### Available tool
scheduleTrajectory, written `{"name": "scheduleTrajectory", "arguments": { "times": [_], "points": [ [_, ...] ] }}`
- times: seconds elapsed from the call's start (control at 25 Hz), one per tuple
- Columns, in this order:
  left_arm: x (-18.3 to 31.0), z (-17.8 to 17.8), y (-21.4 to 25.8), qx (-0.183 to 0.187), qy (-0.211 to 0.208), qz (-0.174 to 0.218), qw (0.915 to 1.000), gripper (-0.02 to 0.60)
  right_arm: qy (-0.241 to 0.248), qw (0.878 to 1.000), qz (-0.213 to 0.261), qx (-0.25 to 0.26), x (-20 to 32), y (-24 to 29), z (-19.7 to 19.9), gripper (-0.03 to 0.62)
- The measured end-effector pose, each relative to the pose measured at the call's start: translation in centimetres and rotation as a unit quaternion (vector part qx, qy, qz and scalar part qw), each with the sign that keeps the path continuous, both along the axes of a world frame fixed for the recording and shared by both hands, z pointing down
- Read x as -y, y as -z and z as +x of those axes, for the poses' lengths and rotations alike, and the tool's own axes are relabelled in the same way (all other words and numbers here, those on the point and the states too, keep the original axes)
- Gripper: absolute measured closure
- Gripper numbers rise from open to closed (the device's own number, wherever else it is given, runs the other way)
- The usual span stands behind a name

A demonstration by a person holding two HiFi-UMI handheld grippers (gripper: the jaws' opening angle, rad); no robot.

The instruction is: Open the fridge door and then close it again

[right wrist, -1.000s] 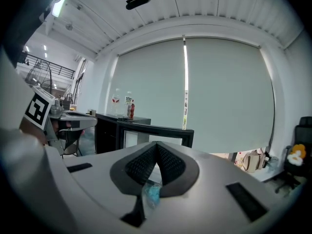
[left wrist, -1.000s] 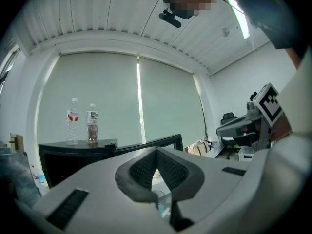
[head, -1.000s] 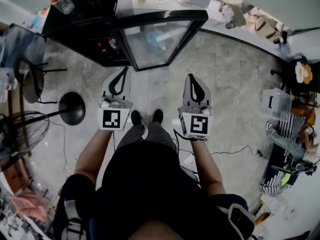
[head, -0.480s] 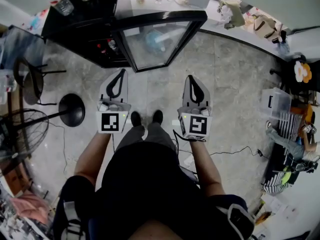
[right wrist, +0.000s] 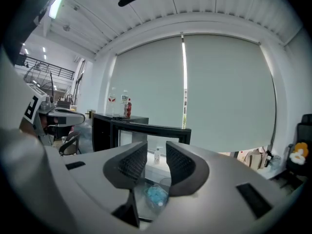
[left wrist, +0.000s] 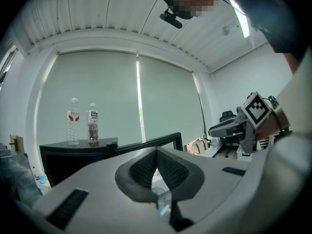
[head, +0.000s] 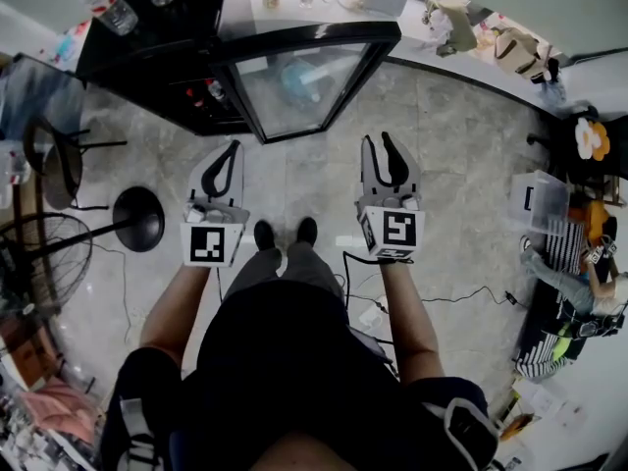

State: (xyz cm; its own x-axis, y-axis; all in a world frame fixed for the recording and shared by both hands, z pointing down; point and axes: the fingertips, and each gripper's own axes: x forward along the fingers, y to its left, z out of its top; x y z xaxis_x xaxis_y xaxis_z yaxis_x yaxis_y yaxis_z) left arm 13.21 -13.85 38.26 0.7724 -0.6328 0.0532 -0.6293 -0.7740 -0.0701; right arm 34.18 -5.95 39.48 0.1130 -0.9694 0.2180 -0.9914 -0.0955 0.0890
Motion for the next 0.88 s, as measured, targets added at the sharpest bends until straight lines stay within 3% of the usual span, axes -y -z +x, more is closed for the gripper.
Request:
{"name": "scheduleTrajectory", "arguments": {
  "times": [0.2, 0.52, 0.88],
  "points": [
    [0.0, 0.2, -0.2, 0.004, -0.007, 0.0, 1.0, 0.558, 0.027, 1.0, 0.007, 0.003, 1.5, 0.1, 1.4, 0.328],
    [0.0, 0.7, -0.7, 0.011, -0.013, -0.008, 0.9998, 0.558, 0.042, 0.999, 0.02, 0.002, 3.4, 0.0, 3.9, 0.303],
    [0.0, 1.1, -1.2, 0.024, -0.015, -0.011, 0.9995, 0.558, 0.095, 0.995, 0.022, -0.001, 6.9, -0.7, 6.9, 0.301]
  ]
}}
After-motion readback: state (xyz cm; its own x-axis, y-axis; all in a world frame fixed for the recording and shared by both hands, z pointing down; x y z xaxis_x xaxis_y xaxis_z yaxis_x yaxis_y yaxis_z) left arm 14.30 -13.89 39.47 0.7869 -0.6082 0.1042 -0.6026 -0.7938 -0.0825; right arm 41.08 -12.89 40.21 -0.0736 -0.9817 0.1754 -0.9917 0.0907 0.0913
